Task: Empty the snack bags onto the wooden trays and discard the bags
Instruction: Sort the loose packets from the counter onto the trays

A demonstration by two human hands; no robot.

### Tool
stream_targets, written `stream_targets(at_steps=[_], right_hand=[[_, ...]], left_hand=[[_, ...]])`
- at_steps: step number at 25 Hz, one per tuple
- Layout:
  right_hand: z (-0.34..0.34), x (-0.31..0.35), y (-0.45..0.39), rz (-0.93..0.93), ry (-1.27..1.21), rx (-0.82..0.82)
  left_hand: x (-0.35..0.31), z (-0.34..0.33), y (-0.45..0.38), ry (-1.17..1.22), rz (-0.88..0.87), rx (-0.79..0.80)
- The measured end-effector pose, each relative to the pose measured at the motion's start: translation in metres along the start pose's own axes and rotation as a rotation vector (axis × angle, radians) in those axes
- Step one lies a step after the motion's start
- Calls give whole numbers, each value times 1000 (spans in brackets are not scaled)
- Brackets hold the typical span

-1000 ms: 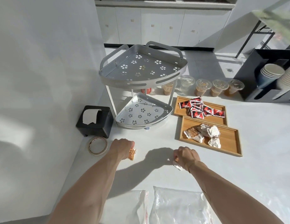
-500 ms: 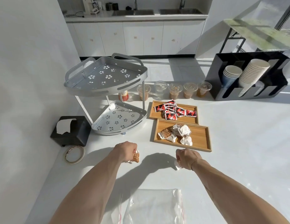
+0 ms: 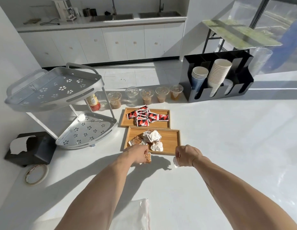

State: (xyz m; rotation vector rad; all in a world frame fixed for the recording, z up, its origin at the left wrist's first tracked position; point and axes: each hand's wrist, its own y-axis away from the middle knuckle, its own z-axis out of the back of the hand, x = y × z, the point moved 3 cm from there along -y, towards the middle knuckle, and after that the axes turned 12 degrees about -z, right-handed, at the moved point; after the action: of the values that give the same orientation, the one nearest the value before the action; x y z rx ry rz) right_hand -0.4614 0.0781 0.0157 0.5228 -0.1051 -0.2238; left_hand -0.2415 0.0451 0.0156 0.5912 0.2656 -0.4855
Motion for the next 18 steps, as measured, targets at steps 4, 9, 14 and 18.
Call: stream_targets(at_steps=[4,9,14,18], right_hand=[[13,-25,-14,5,-1,-32],[27,-35,-37,23,-26,-74],[35,-27,-69,65,-73,-96],[34,-13,-94,105,-82,-114]], left_hand=[[-35,3,-26,16,-21,-23],[-64,13,-58,8,-13,-63],[-70,22,-90,-39,41,-125],[-71,25,-110,-70,57,-216]])
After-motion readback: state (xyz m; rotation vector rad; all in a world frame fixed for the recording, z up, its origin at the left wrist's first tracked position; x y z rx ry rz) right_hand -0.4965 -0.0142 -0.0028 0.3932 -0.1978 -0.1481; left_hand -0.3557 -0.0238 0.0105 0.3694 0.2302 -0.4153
